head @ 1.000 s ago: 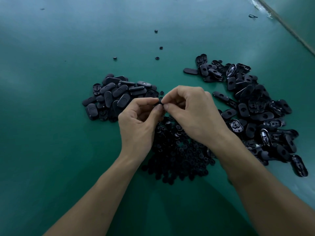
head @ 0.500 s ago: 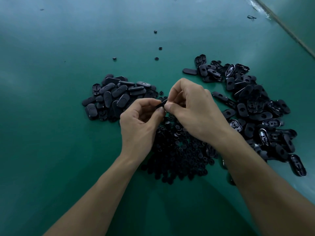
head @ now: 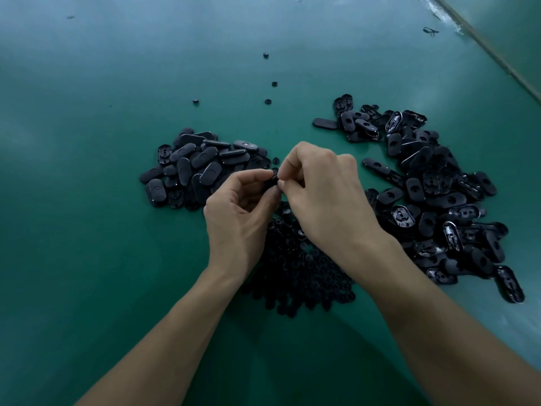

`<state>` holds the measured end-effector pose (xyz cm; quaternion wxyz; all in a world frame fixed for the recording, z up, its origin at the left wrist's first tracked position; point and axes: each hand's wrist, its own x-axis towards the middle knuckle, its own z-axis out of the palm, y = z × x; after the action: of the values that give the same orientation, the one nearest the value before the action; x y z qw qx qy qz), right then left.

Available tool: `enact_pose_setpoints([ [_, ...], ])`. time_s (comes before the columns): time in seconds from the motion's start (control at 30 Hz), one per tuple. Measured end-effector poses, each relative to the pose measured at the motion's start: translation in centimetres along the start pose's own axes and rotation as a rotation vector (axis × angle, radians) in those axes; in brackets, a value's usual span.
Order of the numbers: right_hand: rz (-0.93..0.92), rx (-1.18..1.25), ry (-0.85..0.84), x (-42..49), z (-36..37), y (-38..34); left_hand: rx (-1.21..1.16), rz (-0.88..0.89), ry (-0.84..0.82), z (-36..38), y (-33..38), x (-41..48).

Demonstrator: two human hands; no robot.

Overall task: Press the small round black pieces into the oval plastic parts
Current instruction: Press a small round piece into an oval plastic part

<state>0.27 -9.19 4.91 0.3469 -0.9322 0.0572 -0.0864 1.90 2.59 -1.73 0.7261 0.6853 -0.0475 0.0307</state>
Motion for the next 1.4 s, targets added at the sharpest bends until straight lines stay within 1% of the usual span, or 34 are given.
enact_pose_setpoints([
  [0.17, -0.011, -0.046, -0.015, -0.1, 0.2, -0.2, 0.015, 0.012, 0.009, 0.0, -0.1, 0.0],
  [0.27, -0.001, -0.022, -0.013, -0.2, 0.4, 0.0, -0.004, 0.011, 0.031, 0.0, -0.1, 0.1],
  [0.5, -0.006, 0.098, 0.084, -0.4, 0.6, 0.5, -0.010, 0.019, 0.007, 0.0, -0.1, 0.1],
  [0.83, 0.012, 0.168, -0.056, 0.3, -0.4, 0.5, -0.045, 0.007, 0.006, -0.1, 0.2, 0.0],
  [0.93, 0.017, 0.147, -0.050, 0.5, -0.8, 0.6, -0.044, 0.013, -0.007, -0.2, 0.2, 0.0],
  [1.03, 0.015, 0.076, -0.001, 0.4, -0.5, 0.6, -0.035, 0.024, -0.024, -0.2, 0.2, 0.0],
  [1.2, 0.025, 0.044, 0.058, -0.3, 0.2, 0.2, 0.029, 0.041, -0.007, 0.0, 0.1, -0.1],
  [1.4, 0.007, 0.038, 0.042, -0.6, 0.4, -0.6, 0.053, 0.055, 0.021, 0.0, 0.1, 0.0],
])
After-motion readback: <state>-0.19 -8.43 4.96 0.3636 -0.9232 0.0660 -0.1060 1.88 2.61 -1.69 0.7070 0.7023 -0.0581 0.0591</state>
